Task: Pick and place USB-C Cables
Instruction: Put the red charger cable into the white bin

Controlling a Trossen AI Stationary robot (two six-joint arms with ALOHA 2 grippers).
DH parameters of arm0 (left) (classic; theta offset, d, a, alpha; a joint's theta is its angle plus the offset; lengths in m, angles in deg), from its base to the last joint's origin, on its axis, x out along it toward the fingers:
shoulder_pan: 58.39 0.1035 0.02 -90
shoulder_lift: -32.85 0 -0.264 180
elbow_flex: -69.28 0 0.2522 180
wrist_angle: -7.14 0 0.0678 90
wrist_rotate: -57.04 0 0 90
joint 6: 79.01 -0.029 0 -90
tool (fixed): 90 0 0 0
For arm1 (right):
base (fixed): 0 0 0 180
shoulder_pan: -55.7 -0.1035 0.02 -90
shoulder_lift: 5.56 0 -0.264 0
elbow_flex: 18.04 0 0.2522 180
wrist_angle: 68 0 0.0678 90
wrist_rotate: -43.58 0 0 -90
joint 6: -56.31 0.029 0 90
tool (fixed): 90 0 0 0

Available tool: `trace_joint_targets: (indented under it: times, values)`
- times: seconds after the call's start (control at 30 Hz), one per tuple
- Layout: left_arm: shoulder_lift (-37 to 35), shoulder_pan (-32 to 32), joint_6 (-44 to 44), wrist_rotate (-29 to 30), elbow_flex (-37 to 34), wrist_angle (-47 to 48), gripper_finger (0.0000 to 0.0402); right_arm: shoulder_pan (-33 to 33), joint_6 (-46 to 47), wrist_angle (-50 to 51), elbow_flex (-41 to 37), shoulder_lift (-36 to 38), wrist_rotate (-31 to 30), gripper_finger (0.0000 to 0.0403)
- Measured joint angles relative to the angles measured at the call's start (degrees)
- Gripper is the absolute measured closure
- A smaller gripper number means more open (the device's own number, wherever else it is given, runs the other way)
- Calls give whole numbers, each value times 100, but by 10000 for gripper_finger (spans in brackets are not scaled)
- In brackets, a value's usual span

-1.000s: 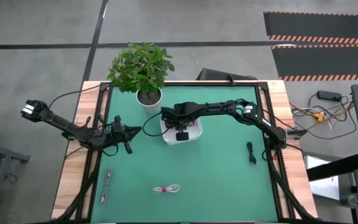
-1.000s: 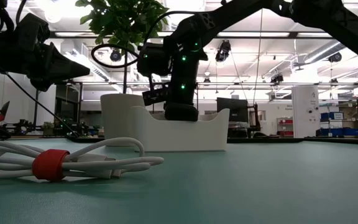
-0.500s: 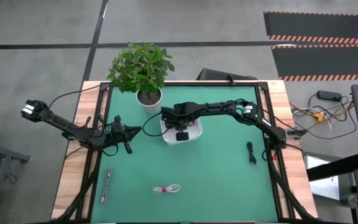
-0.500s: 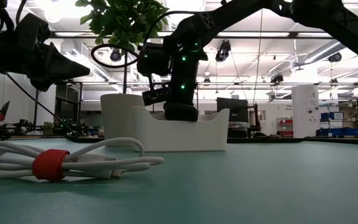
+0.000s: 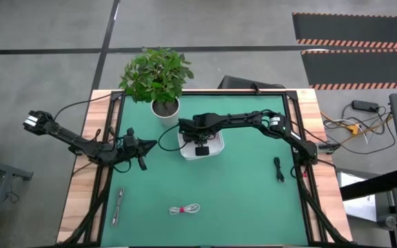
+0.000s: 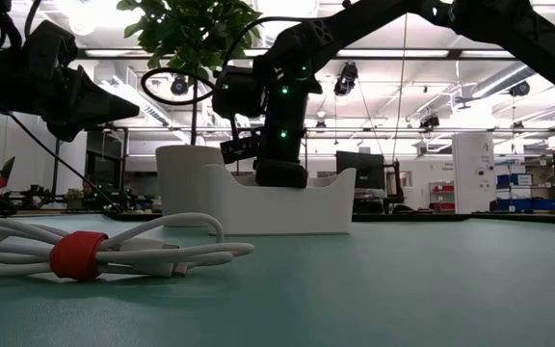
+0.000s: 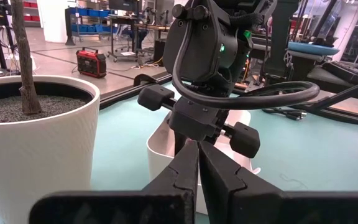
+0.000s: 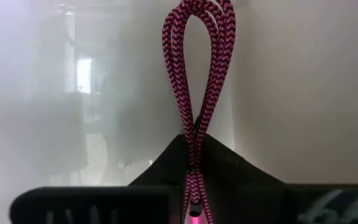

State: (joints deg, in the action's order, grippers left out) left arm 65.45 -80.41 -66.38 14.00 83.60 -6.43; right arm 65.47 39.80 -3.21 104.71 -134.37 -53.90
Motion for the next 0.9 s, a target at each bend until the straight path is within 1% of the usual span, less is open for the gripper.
trace_joint_targets:
  times: [0.37, 0.67, 0.9]
  values:
    - [0, 0, 0, 2, 0, 0, 402, -1, 0, -11, 0, 0, -21, 309]
    - [0, 0, 0, 1, 0, -1, 402, -1, 66, 6, 15, 8, -18, 303]
    - [0, -1, -1, 2, 0, -2, 402, -14, 316, 511, 366, 31, -6, 303]
